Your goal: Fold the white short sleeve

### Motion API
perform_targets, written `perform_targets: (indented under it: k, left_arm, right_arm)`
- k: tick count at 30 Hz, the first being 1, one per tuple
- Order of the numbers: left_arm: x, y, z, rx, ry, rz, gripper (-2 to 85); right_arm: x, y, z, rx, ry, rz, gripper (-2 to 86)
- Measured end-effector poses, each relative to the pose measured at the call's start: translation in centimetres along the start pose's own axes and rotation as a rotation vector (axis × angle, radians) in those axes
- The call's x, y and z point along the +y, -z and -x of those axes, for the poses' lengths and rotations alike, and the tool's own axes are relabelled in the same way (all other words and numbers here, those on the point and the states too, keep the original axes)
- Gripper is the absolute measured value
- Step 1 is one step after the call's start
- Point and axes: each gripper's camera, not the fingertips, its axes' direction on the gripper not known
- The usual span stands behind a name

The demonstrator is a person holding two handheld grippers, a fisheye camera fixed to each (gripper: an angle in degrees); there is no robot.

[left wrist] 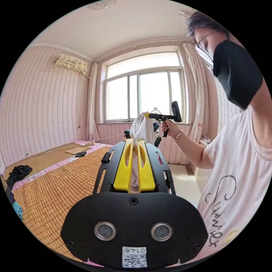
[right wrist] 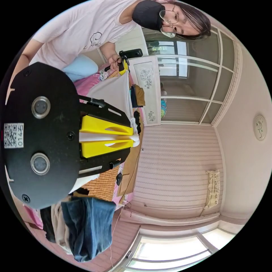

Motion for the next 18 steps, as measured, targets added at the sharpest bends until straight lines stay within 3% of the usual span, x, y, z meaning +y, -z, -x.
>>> perform_targets:
  k: [6,10,14,18]
  left_arm:
    - [-11.4,-16.8,3.3,0.192,0.044,-0.115,-0.6]
    - [-15.2,-32.1,8.6,0.151,0.262,-0.001,1.0]
    - [-11.3,-45.1,11.8,-0.066,0.247,0.260,4.9]
    - [-8.0,-46.5,12.5,-0.083,0.210,0.251,6.2]
  right_arm:
    - [-9.8,7.6,-10.6,0.309,-0.008,0.156,2.1]
    - [-14.5,3.7,-22.1,0.499,-0.114,0.393,3.2]
    - [-10.0,-1.8,-30.5,0.653,-0.302,0.560,6.4]
    - [-1.8,-4.4,-35.6,0.679,-0.455,0.717,8.2]
